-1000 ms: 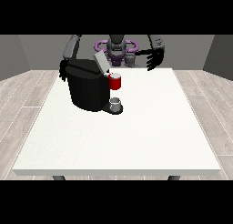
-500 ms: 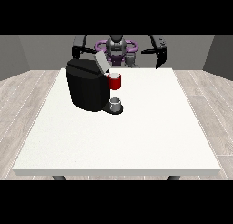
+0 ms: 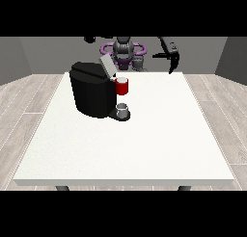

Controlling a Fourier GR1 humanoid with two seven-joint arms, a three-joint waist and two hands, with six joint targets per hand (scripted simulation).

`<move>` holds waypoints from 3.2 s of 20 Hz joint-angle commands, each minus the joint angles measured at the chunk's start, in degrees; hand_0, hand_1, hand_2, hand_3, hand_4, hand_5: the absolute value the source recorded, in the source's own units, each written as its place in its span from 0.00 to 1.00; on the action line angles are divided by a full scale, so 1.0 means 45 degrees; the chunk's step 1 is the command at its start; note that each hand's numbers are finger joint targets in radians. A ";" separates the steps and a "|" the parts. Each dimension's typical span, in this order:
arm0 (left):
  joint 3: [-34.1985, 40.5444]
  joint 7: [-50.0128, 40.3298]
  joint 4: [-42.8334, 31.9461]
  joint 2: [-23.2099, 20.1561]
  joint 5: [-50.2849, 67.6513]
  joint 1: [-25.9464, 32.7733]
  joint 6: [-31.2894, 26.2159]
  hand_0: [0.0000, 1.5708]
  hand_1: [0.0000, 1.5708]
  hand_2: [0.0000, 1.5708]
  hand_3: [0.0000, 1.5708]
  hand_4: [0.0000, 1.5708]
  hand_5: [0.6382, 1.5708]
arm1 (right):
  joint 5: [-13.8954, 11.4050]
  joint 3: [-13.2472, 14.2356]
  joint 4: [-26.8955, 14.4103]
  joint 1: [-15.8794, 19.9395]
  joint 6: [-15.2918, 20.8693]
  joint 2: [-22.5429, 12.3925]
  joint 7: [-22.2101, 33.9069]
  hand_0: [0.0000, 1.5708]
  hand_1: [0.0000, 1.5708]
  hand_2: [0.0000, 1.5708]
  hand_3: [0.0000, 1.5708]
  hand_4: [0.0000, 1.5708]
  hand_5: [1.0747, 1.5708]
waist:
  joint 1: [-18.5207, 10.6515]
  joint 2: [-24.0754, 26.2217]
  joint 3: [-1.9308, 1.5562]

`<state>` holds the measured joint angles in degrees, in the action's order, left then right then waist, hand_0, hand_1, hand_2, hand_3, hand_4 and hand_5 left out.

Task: Insert the coffee pod into the coffee machine and close the lid

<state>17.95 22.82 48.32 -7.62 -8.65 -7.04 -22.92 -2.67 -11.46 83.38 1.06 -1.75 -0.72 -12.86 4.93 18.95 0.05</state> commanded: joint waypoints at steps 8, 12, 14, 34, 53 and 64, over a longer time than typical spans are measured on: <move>-0.0592 0.0552 0.2138 0.0191 0.1031 0.0056 -0.0477 0.00 0.00 0.00 0.00 0.12 1.00 | -0.0600 0.0561 0.2436 0.1180 0.0761 -0.0167 0.1312 0.00 0.00 0.00 0.00 0.22 1.00 | -0.1163 -0.2833 -0.0011; -0.1537 0.0488 0.3345 0.0553 0.0646 0.0530 -0.0705 0.00 0.00 0.00 0.00 0.12 1.00 | -0.1526 0.0746 0.1026 0.2309 0.2327 0.0109 0.0991 0.00 0.00 0.00 0.00 0.17 1.00 | -0.2308 -0.3098 -0.0015; -0.1569 0.0671 0.3479 0.0418 0.0759 0.0549 -0.0557 0.00 0.00 0.00 0.00 0.15 1.00 | -0.1755 -0.0109 0.1410 0.2683 0.2792 0.0158 0.1722 0.00 0.00 0.00 0.00 0.17 1.00 | -0.1958 -0.3348 -0.0011; -0.1853 0.1333 0.4155 0.0020 0.1040 0.0285 -0.0449 0.00 0.00 0.00 0.00 0.19 1.00 | -0.1224 0.3571 -0.3556 0.7029 0.2702 -0.0786 0.0502 0.00 0.00 0.00 0.00 0.29 1.00 | -0.2715 -0.5486 -0.0010; -0.1809 0.0950 0.3946 -0.0148 0.1626 -0.0152 -0.0477 0.00 0.00 0.00 0.00 0.23 1.00 | -0.1017 0.3803 -0.5449 0.7875 0.2340 -0.0945 -0.0791 0.00 0.00 0.00 0.00 0.25 1.00 | -0.3142 -0.5834 -0.0013; -0.1463 0.1530 0.2529 -0.0847 0.1807 -0.1074 -0.1117 0.00 0.00 0.00 0.00 0.23 1.00 | -0.2323 0.2663 -0.4818 0.9799 0.3284 -0.0845 0.1418 0.00 0.00 0.00 0.00 0.24 1.00 | -0.3699 -0.6459 0.0000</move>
<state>11.04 28.57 60.92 -9.97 -0.73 -11.44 -26.39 -9.27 4.06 63.56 41.90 14.33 -3.64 -4.69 -9.23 -7.69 -0.52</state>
